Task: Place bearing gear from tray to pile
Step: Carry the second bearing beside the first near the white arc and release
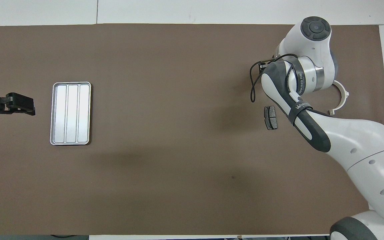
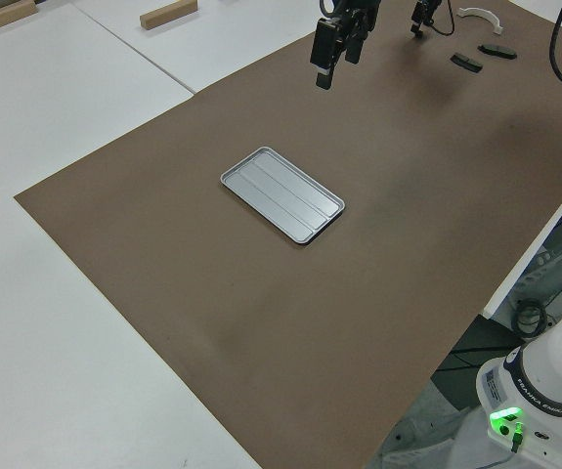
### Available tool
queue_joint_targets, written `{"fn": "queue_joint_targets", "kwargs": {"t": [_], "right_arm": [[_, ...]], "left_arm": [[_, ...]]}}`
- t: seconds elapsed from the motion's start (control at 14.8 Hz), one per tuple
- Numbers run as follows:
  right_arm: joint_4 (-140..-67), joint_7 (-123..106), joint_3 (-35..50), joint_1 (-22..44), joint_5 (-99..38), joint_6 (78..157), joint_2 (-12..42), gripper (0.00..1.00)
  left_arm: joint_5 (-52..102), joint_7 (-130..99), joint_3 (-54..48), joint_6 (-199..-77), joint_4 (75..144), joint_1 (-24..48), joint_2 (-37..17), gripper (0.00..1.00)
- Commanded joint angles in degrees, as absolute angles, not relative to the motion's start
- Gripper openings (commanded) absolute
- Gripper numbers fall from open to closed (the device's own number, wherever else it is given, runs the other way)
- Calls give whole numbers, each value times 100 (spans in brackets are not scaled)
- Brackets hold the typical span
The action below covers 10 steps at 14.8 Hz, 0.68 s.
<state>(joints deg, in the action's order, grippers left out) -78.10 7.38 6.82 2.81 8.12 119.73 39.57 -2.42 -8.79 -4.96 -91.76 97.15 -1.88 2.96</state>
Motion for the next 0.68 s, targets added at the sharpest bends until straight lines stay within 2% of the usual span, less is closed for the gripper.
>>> {"fn": "queue_joint_targets", "kwargs": {"t": [0.0,0.41,0.47,0.61], "right_arm": [[-8060,712,738,167,905,11953,3666,100],[-8129,598,738,-61,897,11936,3367,100],[-8321,545,721,-62,888,11909,3123,100],[-9032,475,694,-79,800,11874,2298,100]], "left_arm": [[-185,-835,-492,-9097,9738,-193,369,100],[-185,-835,-492,-9097,9738,-193,369,100],[-185,-835,-492,-9097,9738,-193,369,100],[-185,-835,-492,-9097,9738,-193,369,100]]}}
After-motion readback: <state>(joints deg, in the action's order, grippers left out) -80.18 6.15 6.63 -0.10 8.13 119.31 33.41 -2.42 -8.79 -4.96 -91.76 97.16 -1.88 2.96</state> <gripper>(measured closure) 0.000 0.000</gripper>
